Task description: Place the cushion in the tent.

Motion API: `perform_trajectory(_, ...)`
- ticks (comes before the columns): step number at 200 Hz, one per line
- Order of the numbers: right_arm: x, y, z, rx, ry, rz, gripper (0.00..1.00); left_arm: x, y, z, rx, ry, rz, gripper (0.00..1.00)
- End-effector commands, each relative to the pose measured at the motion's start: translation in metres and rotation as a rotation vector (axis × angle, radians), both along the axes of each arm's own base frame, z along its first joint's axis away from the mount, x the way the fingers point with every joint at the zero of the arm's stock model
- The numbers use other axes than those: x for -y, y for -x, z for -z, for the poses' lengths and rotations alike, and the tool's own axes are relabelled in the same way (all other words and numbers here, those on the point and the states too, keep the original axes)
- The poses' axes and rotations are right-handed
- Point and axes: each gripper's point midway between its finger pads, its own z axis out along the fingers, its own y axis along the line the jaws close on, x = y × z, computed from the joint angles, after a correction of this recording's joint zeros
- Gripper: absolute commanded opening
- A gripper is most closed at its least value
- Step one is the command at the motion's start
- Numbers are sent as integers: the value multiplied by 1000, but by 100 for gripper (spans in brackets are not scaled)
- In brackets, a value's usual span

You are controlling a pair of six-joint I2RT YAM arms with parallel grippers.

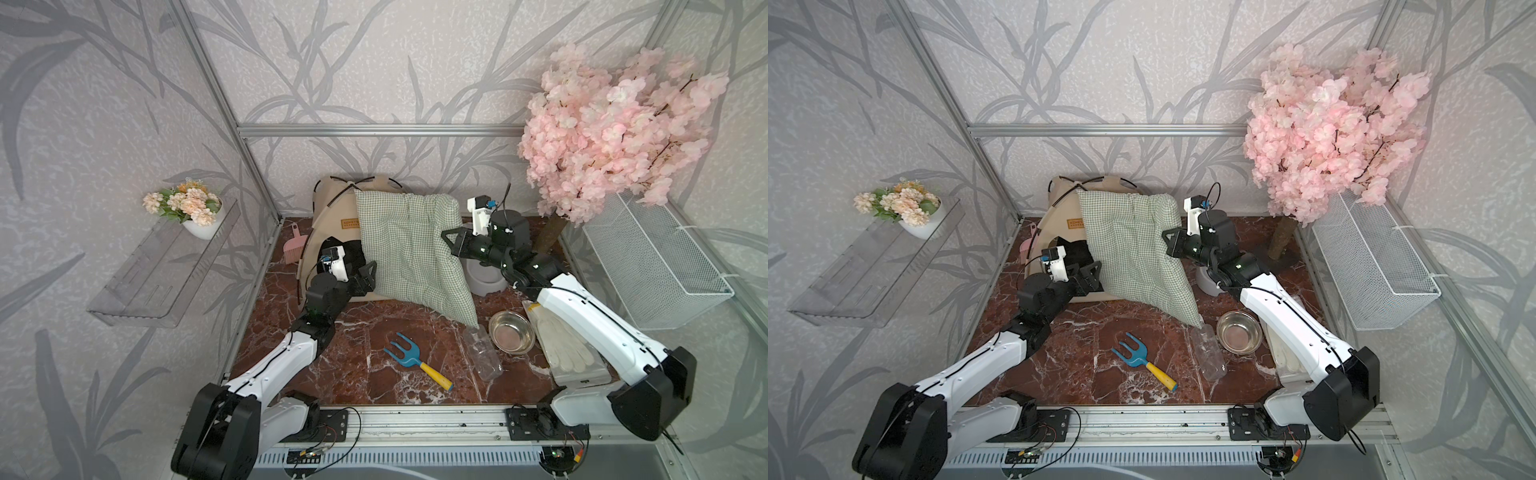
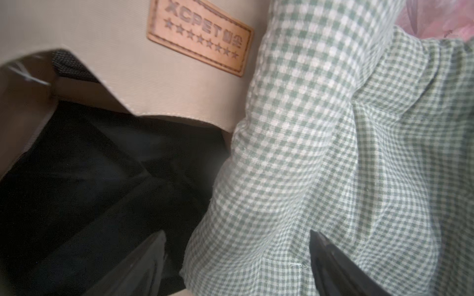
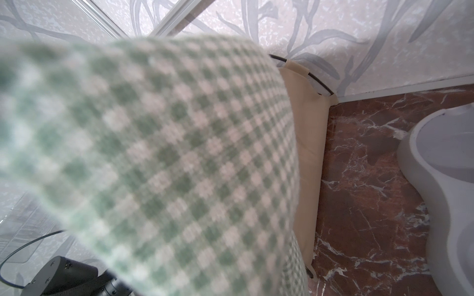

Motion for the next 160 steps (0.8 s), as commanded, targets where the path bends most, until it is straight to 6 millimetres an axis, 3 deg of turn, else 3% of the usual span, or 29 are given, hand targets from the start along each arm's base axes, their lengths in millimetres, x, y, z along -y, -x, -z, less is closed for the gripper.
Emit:
perform_trajectory(1,-1,-5,-15,51,-36,-19,0,9,-7,-21,121,-27,76,87)
perform_trajectory(17,-3,-5,-14,44,-39,-32,0,13,-12,-16,109,-30,110,78)
perform_trajectory(47,-5,-6,-13,38,-50,-39,0,30,-10,-25,116,-7,210,38)
perform_trajectory(79,1,-6,-24,42,-51,-8,0,32,2,-55,172,-26,237,0)
perform_trajectory(111,13,-1,-40,74,-18,56,0,31,25,-103,243,-14,270,0)
perform_trajectory(126,16,1,-41,75,-6,83,0,35,36,-113,233,-17,304,0)
perform_trajectory(142,15,1,-39,66,-16,82,0,38,44,-108,197,-24,336,0)
perform_trajectory(160,11,-3,-27,45,-13,82,0,15,32,-76,115,-24,182,6)
